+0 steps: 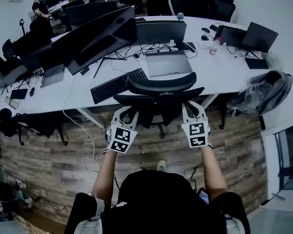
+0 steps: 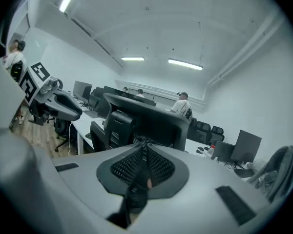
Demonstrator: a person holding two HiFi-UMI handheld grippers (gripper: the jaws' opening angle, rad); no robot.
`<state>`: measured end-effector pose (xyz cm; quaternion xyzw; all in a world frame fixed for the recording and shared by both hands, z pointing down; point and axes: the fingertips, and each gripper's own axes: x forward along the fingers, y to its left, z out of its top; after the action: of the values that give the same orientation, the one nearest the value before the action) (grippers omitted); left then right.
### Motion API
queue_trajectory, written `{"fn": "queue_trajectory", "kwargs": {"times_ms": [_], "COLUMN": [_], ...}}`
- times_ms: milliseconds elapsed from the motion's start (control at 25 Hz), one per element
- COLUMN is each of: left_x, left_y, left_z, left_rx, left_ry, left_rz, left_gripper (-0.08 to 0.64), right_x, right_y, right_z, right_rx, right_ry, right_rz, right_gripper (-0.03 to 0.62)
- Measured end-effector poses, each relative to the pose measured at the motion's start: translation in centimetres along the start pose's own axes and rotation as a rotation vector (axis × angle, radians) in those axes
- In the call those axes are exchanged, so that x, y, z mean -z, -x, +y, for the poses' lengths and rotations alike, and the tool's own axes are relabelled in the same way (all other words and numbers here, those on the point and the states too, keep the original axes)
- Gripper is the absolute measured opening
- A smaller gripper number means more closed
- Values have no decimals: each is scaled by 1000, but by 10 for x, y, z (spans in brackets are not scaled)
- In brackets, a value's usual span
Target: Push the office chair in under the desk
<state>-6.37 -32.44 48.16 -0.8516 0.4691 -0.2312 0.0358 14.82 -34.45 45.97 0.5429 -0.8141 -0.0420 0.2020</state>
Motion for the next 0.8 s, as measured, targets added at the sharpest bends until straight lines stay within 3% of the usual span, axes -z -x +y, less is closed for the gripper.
{"fn": "queue_trajectory", "kwargs": {"times_ms": [280, 480, 800], "left_x": [-23, -38, -37], "left_y": [25, 38, 46], "left_z": [-2, 0, 0], "left_rx": [-49, -44, -54], "left_ry": [-13, 76, 110], "left_rz": [-56, -129, -173], "left_gripper": [41, 25, 17], "right_x": [-14, -26, -23], "right_y": [19, 34, 45], "right_z": [9, 16, 24], "right_rx": [13, 23, 44], "right_ry": [-54, -97, -99], "right_rz": [-48, -90, -100], "right_gripper": [29, 26, 25]}}
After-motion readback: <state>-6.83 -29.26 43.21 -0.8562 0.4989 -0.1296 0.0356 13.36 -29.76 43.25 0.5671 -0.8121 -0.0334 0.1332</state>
